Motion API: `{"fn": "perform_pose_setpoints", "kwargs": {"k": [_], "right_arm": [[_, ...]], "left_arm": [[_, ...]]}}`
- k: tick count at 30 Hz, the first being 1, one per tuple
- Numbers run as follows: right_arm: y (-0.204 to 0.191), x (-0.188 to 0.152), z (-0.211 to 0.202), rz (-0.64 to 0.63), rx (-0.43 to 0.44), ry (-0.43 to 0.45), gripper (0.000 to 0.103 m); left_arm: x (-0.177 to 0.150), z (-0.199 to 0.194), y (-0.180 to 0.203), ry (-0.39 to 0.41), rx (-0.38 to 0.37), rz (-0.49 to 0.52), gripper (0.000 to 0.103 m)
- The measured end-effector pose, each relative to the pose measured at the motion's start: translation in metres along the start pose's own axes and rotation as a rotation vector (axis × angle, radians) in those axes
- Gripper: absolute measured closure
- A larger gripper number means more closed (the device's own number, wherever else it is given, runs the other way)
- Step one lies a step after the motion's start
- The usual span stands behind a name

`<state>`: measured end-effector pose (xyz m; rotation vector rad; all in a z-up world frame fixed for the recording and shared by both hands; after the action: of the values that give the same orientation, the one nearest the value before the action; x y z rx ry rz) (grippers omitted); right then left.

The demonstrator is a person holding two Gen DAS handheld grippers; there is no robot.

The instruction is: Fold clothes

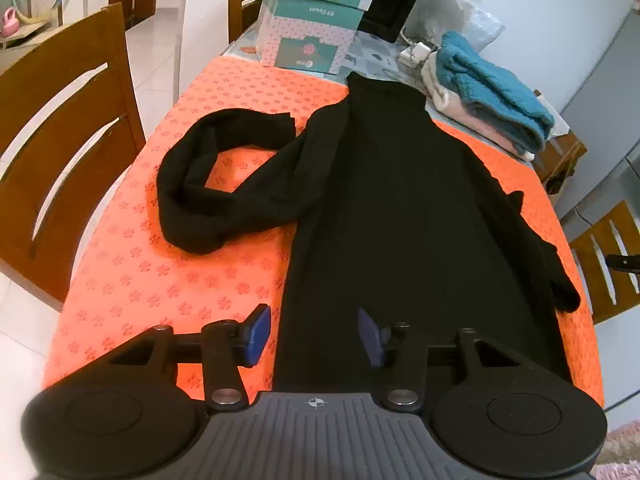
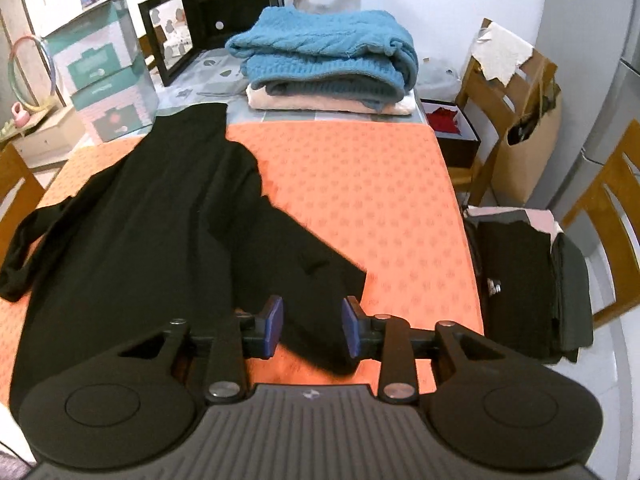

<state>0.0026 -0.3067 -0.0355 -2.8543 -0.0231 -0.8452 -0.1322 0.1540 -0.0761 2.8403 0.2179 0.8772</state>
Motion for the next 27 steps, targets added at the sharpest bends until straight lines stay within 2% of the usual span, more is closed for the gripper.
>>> {"fn": "perform_pose_setpoints", "kwargs": {"k": [3,7,12,15,16,17,18,20,21,23,25,27], "right_arm": [[-0.001,0.013,0.027,-0.05,-0.002,-0.024,0.053],[-0.011,0.016,0.067,-0.161,-0.018,-0.074,0.042],[-0.026,0.017,0.106,-0.282,0.011,-0.107,0.042],[-0.029,0.018,0.123,-0.305,0.021,-0.122,0.043],[-0.028,0.019,0.129,-0.301,0.026,-0.13,0.048],[-0.026,0.019,0.133,-0.291,0.036,-0.139,0.058],[-0.023,0.019,0.137,-0.279,0.051,-0.153,0.064],[-0.017,0.02,0.138,-0.26,0.084,-0.157,0.088],[-0.014,0.02,0.137,-0.251,0.101,-0.155,0.093],[-0.004,0.023,0.128,-0.211,0.113,-0.123,0.1],[0.01,0.028,0.115,-0.163,0.108,-0.078,0.1],[0.031,0.035,0.099,-0.102,0.065,-0.019,0.1]], "left_arm": [[0.004,0.008,0.005,-0.005,0.018,-0.007,0.045],[0.012,0.021,0.013,-0.009,0.06,-0.028,0.044],[0.021,0.04,0.026,-0.025,0.084,-0.043,0.043],[0.024,0.052,0.033,-0.044,0.092,-0.036,0.042],[0.025,0.055,0.035,-0.049,0.097,-0.035,0.042],[0.027,0.058,0.036,-0.053,0.101,-0.036,0.042],[0.028,0.061,0.038,-0.058,0.105,-0.036,0.042],[0.031,0.064,0.038,-0.064,0.112,-0.046,0.042],[0.032,0.066,0.038,-0.067,0.116,-0.052,0.042],[0.036,0.068,0.038,-0.071,0.124,-0.063,0.042],[0.039,0.068,0.037,-0.074,0.137,-0.072,0.042],[0.043,0.068,0.036,-0.077,0.139,-0.089,0.042]]}}
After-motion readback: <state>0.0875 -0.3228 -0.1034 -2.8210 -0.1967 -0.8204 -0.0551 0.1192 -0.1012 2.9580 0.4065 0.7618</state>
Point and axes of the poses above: each gripper's, at about its wrist camera, not at the fingertips, and z roughly the way its jaws point, y to its right, x to its top, the point moved 1 cm from there along z, roughly the way its jaws point, and after that the axes turned 8 degrees about z, right-handed, at the moved point
